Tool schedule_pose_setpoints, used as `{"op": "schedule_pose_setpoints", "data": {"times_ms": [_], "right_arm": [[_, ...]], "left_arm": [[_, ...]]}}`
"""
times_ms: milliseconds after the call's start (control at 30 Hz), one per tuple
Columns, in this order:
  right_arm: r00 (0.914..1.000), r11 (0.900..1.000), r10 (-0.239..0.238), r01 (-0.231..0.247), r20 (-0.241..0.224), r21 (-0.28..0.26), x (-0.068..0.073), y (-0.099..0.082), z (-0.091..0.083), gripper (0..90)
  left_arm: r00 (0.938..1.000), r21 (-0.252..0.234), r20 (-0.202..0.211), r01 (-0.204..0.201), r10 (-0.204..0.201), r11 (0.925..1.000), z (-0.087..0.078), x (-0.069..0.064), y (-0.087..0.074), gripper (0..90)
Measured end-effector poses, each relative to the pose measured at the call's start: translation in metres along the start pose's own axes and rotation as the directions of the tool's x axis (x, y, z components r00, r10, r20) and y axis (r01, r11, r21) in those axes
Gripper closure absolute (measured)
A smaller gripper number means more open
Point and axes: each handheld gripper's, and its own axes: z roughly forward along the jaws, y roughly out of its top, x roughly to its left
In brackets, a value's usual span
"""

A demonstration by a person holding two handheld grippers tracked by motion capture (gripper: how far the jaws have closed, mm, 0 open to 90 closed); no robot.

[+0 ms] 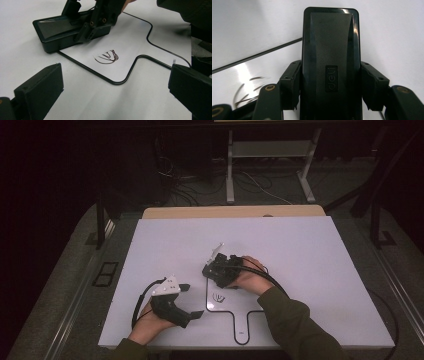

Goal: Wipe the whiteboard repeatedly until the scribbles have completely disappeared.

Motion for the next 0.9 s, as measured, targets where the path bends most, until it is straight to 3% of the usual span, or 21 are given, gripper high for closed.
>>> {"op": "schedule_pose_setpoints", "data": {"times_ms": [200, 433, 500, 633, 900], "right_arm": [[0.9956, 0.9982, -0.060, 0.059, -0.073, -0.016, 0.024, -0.002, -0.006, 38.8], [0.9879, 0.9972, -0.071, 0.068, -0.138, -0.030, 0.037, -0.010, -0.012, 38.8], [0.9884, 0.9970, -0.073, 0.069, -0.133, -0.034, 0.040, -0.012, -0.014, 38.8], [0.9883, 0.9967, -0.078, 0.075, -0.131, -0.031, 0.038, -0.015, -0.016, 38.8], [0.9975, 0.9997, -0.016, 0.015, -0.070, -0.018, 0.015, -0.019, -0.012, 38.8]], "left_arm": [[1.0000, 0.000, -0.001, -0.002, 0.002, 1.0000, 0.000, -0.001, 0.000, 0.0], [1.0000, -0.003, -0.001, 0.007, -0.007, 1.0000, 0.001, -0.001, 0.000, 0.0], [1.0000, -0.003, -0.003, 0.006, -0.006, 1.0000, 0.000, -0.001, 0.000, 0.0], [1.0000, -0.003, -0.002, 0.002, -0.002, 1.0000, 0.000, 0.000, 0.000, 0.0], [1.0000, -0.003, -0.003, 0.003, -0.003, 1.0000, 0.000, -0.001, 0.000, 0.0]]}}
